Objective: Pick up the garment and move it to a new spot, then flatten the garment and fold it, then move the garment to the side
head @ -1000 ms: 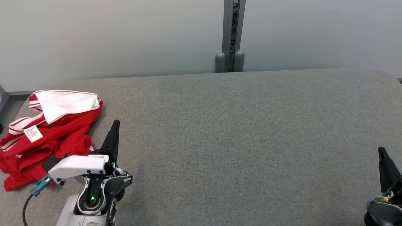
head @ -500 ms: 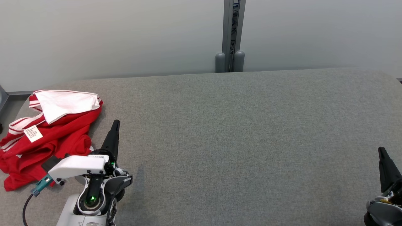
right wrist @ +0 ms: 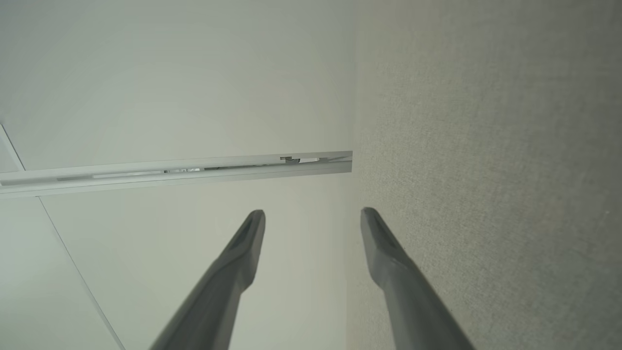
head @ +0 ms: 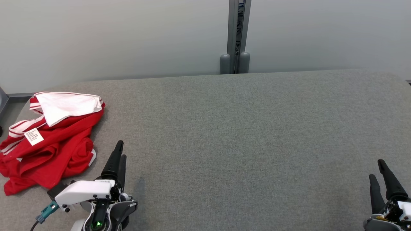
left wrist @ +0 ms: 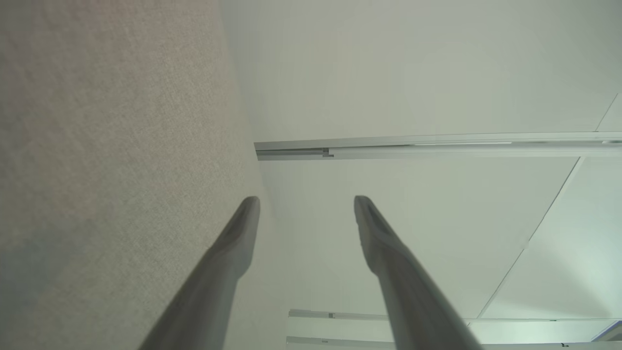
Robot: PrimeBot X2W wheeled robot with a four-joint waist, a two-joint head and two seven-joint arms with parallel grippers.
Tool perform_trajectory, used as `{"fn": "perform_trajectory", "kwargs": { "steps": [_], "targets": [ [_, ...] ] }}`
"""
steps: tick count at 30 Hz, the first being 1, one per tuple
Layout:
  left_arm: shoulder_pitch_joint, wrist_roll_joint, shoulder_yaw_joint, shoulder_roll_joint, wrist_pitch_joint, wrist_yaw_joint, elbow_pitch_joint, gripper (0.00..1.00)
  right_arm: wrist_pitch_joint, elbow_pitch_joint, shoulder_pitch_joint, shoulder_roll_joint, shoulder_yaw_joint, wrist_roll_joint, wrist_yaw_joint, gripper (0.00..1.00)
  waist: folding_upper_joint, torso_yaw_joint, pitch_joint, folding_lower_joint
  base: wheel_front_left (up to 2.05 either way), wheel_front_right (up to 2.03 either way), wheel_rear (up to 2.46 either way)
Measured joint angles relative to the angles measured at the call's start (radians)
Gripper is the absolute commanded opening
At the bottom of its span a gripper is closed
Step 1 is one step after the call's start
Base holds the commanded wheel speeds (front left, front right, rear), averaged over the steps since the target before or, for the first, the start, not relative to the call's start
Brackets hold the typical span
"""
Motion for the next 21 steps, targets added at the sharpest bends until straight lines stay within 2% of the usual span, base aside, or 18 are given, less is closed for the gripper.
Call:
{"fn": "perform_trajectory", "kwargs": {
  "steps": [11, 21],
  "targets": [
    [0.012, 0.013, -0.002, 0.0, -0.041, 0.0, -0.07, 1.0, -0.037, -0.062, -0.001, -0.006, 0.06, -0.011, 0.0, 1.0, 0.0, -0.001, 0.002, 0.0, 0.0, 0.0, 0.0],
    [0.023, 0.135, -0.002, 0.001, -0.077, 0.0, -0.136, 1.0, -0.11, -0.124, -0.005, -0.053, 0.145, -0.086, 0.0, 1.0, 0.0, -0.002, 0.005, 0.0, 0.0, 0.0, 0.0]
  ]
}}
